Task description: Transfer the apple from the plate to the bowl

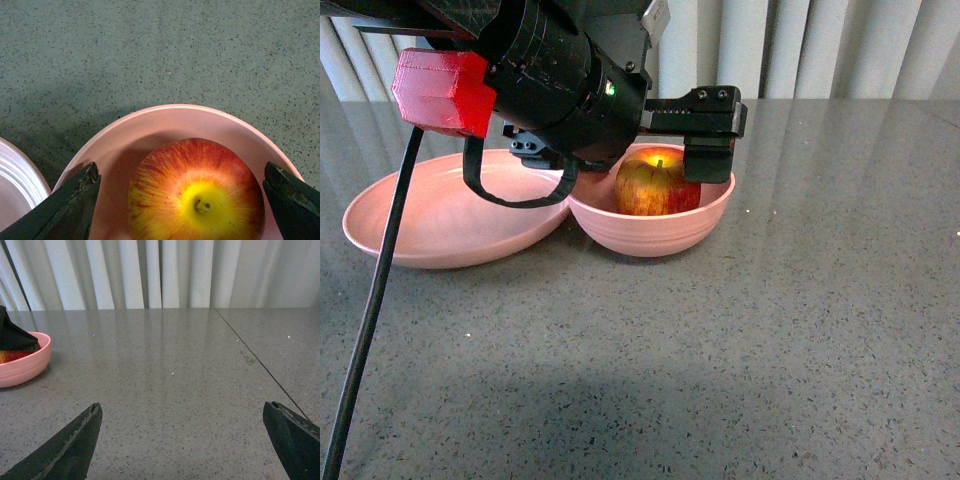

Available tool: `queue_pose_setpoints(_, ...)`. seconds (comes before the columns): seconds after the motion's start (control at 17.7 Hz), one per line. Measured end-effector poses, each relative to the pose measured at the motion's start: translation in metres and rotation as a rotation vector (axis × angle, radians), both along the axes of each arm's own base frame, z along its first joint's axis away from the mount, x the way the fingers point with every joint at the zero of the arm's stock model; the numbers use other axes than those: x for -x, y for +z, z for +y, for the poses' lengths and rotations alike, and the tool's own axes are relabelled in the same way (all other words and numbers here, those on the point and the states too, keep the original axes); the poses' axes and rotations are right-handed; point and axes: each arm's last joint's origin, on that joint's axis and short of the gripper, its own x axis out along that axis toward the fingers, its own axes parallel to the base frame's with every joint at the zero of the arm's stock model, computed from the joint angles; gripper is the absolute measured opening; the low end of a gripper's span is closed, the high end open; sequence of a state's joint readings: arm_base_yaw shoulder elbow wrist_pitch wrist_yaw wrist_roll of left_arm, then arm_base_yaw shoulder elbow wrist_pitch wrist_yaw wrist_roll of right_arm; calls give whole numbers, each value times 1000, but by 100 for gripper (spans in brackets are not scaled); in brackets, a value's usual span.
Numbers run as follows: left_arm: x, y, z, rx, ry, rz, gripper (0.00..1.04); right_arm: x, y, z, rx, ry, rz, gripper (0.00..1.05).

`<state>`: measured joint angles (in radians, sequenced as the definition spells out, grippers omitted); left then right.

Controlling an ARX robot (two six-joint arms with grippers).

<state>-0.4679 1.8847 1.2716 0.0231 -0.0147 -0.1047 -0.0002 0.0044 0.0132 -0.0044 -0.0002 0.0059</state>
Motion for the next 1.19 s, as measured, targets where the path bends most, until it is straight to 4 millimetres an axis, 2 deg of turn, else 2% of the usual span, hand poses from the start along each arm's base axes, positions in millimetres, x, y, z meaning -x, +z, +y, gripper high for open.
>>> queue_pose_setpoints(0.17, 1, 11, 4, 19, 7, -35, 98, 0, 0, 0, 0, 0, 0, 98)
queue_pose_setpoints(0.45, 24, 86, 29, 138, 33, -285, 98, 0, 0, 0, 0, 0, 0, 98)
queue_pose_setpoints(0.62, 52, 113, 62, 178, 105, -414, 98, 0, 0, 0, 0, 0, 0, 98)
queue_pose_setpoints(1.02, 114, 129, 128, 157, 292, -579, 98, 0, 0, 0, 0, 0, 0, 98)
queue_pose_setpoints(1.07, 129, 125, 141, 105, 390, -615, 86, 0, 0, 0, 0, 0, 0, 98)
queue_pose_setpoints(1.13, 138, 118, 146, 94, 413, -632, 79, 0, 0, 0, 0, 0, 0, 98)
queue_pose_setpoints(1.19, 151, 98, 155, 76, 426, -637, 65, 0, 0, 0, 0, 0, 0, 98)
